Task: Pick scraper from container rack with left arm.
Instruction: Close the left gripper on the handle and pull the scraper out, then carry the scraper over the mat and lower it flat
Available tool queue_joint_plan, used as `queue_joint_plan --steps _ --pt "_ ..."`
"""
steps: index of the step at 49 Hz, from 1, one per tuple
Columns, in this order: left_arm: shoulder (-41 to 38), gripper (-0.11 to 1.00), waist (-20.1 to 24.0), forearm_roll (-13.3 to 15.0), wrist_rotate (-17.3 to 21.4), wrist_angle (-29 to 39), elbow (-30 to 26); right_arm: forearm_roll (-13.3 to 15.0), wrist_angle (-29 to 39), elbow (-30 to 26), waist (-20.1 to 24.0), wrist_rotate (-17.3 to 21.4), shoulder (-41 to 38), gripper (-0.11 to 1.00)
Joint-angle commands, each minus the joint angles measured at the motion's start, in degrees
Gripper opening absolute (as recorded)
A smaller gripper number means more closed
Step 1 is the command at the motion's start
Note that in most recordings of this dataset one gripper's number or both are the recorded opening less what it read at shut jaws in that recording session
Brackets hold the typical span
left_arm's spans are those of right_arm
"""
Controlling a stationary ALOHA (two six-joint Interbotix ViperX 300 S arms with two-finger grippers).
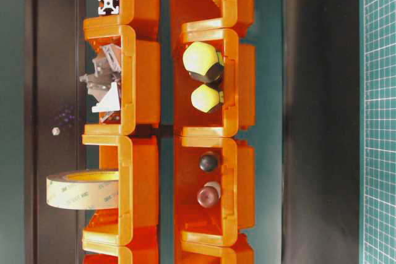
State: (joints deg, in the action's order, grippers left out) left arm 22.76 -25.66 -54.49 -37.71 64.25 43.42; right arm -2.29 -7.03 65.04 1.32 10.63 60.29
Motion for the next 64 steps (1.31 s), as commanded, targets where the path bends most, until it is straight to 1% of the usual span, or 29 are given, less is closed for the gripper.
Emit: queue_joint_plan --steps 1,7,15,25,28,36,41,45,52,58,64 --pt "-0.26 0.38 -3.25 -0.18 0.00 5.10 -4.13 -0.09 0.00 -0.88 0.09 0.00 -0.26 -0.02" --pt "-0.79 0.32 -6.24 -0.18 0.18 9.76 -7.12 -0.09 0.00 -0.70 0.09 0.00 -0.26 -0.02" --pt "-0.53 0.27 -8.70 -0.18 0.26 12.48 -9.49 -0.09 0.00 -0.35 0.09 0.00 -0.09 -0.02" --pt "3.08 0.24 -11.07 -0.18 0.26 12.66 -12.04 -0.09 0.00 -0.18 0.09 0.00 0.26 -0.02" --pt "4.48 0.22 -12.30 -0.18 0.26 12.66 -12.92 -0.09 0.00 -0.26 0.09 0.00 0.53 -0.02" --pt "7.29 0.21 -16.70 -0.18 0.26 12.22 -15.38 -0.09 0.00 -0.26 0.09 0.00 0.88 -0.02" --pt "7.82 0.21 -18.63 -0.18 0.53 11.87 -17.40 -0.09 0.00 -0.35 0.09 0.00 1.23 -0.02" --pt "7.56 0.21 -19.51 -0.18 2.11 10.20 -18.98 -0.09 0.00 -0.35 0.09 0.00 1.49 -0.02" --pt "5.62 0.21 -19.34 -0.26 7.65 4.31 -21.09 -0.09 0.53 -0.62 0.09 0.09 2.37 -0.02" --pt "2.81 0.21 -18.19 -0.26 12.13 1.41 -23.12 -0.18 1.05 -0.88 0.09 0.09 2.90 -0.02" --pt "-0.44 0.21 -16.26 -0.26 15.56 -0.62 -24.70 -0.18 1.05 -0.97 0.09 0.09 3.08 -0.02"
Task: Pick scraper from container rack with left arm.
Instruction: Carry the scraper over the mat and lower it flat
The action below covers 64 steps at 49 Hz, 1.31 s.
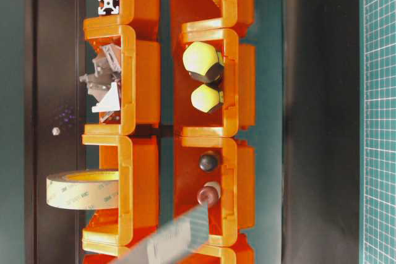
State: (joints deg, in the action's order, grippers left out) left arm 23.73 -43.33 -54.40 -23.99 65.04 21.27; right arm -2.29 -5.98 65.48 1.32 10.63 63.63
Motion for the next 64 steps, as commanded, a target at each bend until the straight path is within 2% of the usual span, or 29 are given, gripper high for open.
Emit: queue_joint_plan --steps 1,10,19,27,37,47,64 --pt "-1.93 0.21 1.76 -0.35 2.55 -1.93 -2.64 -0.18 0.00 -1.41 0.09 0.18 -0.26 -0.02" --pt "-7.29 0.21 5.27 -0.35 9.49 -7.12 -3.16 -0.44 0.09 -1.67 0.09 0.18 0.18 -0.02" --pt "-12.30 0.21 10.02 -0.35 12.92 -14.85 -3.96 -0.97 0.79 -2.02 0.09 0.18 0.70 -0.02" --pt "-15.64 0.21 15.38 -0.35 13.36 -23.03 -3.43 -1.76 1.49 -2.11 0.09 0.18 0.88 -0.02" --pt "-19.42 0.21 20.30 -0.35 13.36 -29.09 -2.72 -2.64 1.93 -2.20 0.09 0.18 0.88 -0.02" --pt "-21.36 0.21 22.41 -0.35 13.01 -32.08 -2.72 -2.90 2.72 -2.20 0.09 0.18 1.23 -0.02" --pt "-22.06 0.21 22.85 -0.26 11.87 -33.84 -0.97 -2.90 3.96 -2.46 0.09 0.18 1.58 -0.02"
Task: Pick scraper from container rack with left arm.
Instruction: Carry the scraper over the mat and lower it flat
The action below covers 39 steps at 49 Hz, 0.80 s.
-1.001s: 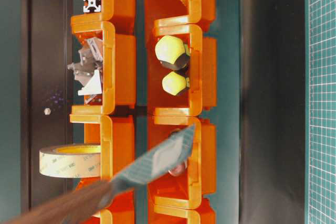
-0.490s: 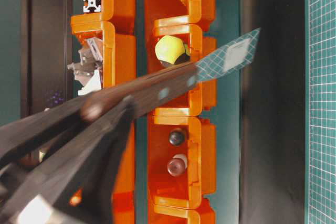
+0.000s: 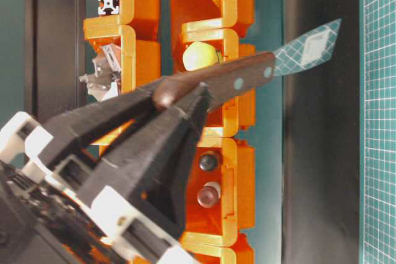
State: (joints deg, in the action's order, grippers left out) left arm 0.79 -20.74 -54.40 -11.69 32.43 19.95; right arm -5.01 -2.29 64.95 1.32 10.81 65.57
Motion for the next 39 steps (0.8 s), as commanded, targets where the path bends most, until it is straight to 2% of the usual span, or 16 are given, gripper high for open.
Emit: queue_joint_plan --steps 1,7,16,20,27,39 --pt "0.88 0.21 0.35 -0.26 -0.62 -1.41 0.70 -0.18 0.44 -1.93 0.09 0.00 -0.26 -0.02" --pt "1.05 0.24 0.44 -0.26 -4.04 -2.64 2.64 -0.35 1.67 -2.11 0.09 0.00 0.00 -0.02" --pt "1.23 0.75 0.44 -0.26 -13.18 -2.81 5.27 -0.35 1.93 -2.11 0.09 0.00 0.18 -0.02" --pt "1.41 0.89 0.44 -0.26 -17.14 -2.72 6.59 -0.35 2.02 -2.11 0.09 0.09 0.18 -0.02" --pt "2.81 0.91 -0.35 -0.26 -24.52 -2.46 8.79 -0.35 2.02 -2.11 0.18 0.09 0.09 -0.02" --pt "4.57 0.91 -2.72 0.09 -43.51 -0.44 13.18 -1.23 3.08 -2.02 0.26 0.00 -0.18 -0.02"
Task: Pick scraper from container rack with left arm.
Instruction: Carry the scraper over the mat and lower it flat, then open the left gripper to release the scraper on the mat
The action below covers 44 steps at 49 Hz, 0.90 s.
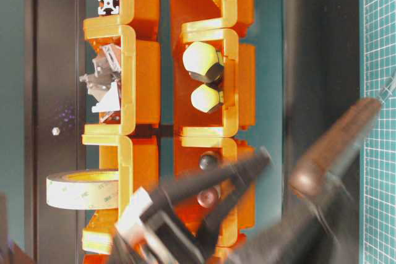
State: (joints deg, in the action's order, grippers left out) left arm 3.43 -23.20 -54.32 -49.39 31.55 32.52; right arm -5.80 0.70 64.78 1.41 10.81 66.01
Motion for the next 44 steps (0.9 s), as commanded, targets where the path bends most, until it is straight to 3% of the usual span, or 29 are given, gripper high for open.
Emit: queue_joint_plan --steps 1,5,10,22,44 --pt "2.11 0.91 -0.26 0.00 -7.47 0.44 0.97 -0.53 0.09 -1.85 0.18 0.00 -0.62 -0.02" --pt "2.55 0.91 0.00 -0.09 -14.15 0.70 2.20 -0.53 0.09 -1.76 0.18 0.00 -0.70 -0.02" --pt "2.90 0.91 0.79 0.00 -18.46 1.14 3.34 -0.53 -0.09 -1.58 0.18 0.00 -0.79 -0.02" --pt "3.08 0.91 2.90 -0.09 -21.53 0.88 5.10 -0.62 -0.88 -1.14 0.18 0.00 -1.67 -0.02" --pt "8.35 0.91 2.99 0.00 -22.68 -1.67 6.24 -0.79 -1.14 -1.05 0.35 0.00 -1.76 -0.02"
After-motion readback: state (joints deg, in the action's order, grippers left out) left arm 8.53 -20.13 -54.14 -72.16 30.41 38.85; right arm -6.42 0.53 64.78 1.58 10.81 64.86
